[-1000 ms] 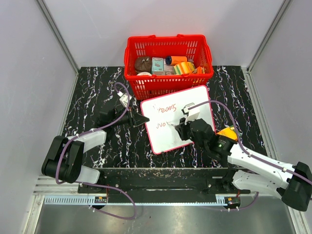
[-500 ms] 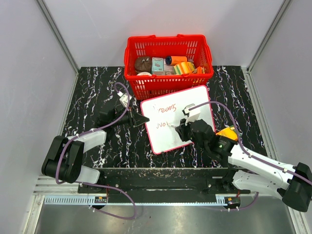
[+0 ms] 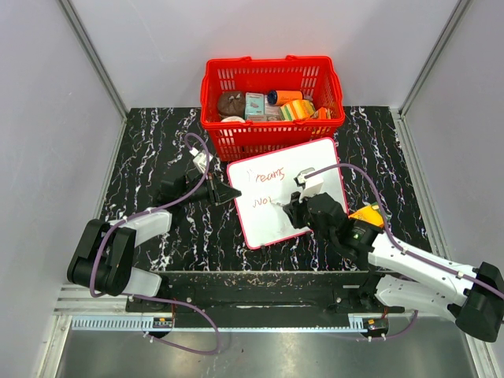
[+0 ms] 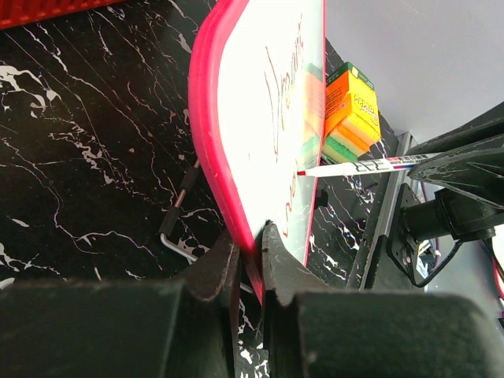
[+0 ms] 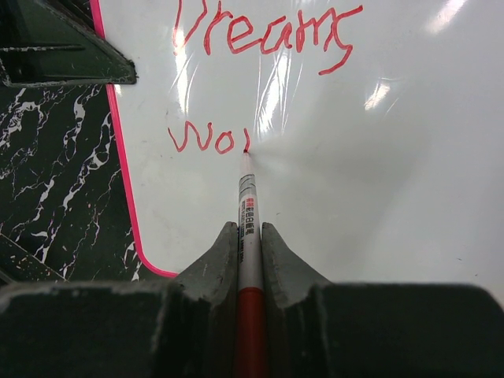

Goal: Write a sentence on the whiteboard

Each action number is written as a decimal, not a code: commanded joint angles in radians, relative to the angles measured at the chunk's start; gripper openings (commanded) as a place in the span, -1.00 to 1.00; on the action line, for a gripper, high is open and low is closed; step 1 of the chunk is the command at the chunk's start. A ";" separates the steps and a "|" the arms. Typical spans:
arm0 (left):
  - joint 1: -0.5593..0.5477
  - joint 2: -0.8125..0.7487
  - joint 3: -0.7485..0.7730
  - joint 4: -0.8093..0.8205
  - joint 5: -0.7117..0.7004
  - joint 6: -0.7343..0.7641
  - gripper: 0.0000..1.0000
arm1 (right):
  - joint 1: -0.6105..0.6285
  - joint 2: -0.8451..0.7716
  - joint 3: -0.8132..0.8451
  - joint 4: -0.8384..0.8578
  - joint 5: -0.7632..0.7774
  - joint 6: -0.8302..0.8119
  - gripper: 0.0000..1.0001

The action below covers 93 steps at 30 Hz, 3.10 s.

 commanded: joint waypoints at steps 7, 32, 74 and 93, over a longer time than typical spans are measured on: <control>-0.019 -0.005 0.006 -0.015 -0.042 0.165 -1.00 | -0.001 0.024 0.044 0.043 0.059 -0.028 -1.00; -0.019 -0.004 0.006 -0.017 -0.043 0.166 -1.00 | -0.001 0.001 0.034 0.003 0.102 -0.023 -1.00; -0.021 -0.008 0.006 -0.021 -0.045 0.171 -1.00 | -0.003 0.020 0.037 0.034 0.120 -0.028 -1.00; -0.024 0.000 0.009 -0.020 -0.045 0.169 -1.00 | -0.024 -0.002 0.043 -0.021 0.163 -0.026 -1.00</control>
